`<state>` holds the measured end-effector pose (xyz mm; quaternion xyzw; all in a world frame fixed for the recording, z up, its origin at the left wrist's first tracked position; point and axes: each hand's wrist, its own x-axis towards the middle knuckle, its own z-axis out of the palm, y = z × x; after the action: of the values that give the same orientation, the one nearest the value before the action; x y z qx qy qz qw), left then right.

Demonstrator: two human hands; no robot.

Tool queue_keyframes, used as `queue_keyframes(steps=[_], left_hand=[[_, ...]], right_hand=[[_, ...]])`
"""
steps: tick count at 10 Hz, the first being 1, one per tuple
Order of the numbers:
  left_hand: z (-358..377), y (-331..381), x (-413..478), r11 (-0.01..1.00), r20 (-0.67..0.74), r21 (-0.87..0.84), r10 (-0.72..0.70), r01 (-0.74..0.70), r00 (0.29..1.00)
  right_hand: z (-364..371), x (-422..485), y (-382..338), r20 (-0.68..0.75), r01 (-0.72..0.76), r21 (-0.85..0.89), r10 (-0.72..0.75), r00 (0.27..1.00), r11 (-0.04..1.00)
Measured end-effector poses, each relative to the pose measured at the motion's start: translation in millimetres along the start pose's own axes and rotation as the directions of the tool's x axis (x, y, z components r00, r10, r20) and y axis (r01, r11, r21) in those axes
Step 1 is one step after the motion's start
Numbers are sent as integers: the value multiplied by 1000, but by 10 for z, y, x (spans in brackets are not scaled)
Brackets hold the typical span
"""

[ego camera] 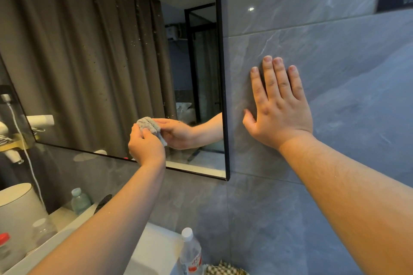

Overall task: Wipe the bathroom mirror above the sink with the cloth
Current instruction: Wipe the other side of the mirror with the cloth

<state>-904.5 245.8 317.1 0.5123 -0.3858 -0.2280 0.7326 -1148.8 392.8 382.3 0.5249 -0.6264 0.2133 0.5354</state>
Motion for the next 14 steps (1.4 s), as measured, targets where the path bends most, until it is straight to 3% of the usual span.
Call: queue_keyframes(steps=[3,5,6,7,9,10,11,12,13,14], left_hand=[[126,94,-477,953,144,53,289,-299,947],[194,2,-781,830,264,22,533,-558,804],[214,-69,-866,542,333,-66,804,-838,493],[204,-189,-857,186,430,-144,897,-972,107],[117,-115,-597,95,505,-173,863,-980,-6],[34,-271,-443,278,467,-71,858,-958,214],[-71,-471,-377,551,398,38,757,-834,519],[-124,-604,-351,892,277,120,392,-437,877],[-171,-740,-273,991,143,132,-3,-16,990],[-147,-704,-226,981,63,46,-192,190,979]], right_hand=[[8,-1,-1,0,2,2,-2,1000,1000],[12,1,-5,3,3,9,-3,1000,1000],[14,2,-5,5,0,9,0,1000,1000],[16,0,-5,6,0,13,0,1000,1000],[6,-5,-3,8,2,16,-2,1000,1000],[-1,-5,3,17,6,17,-6,1000,1000],[4,-8,-1,16,0,19,0,1000,1000],[11,-5,-2,16,1,16,-1,1000,1000],[8,-3,4,11,3,21,-3,1000,1000],[6,-3,1,6,1,16,-1,1000,1000]])
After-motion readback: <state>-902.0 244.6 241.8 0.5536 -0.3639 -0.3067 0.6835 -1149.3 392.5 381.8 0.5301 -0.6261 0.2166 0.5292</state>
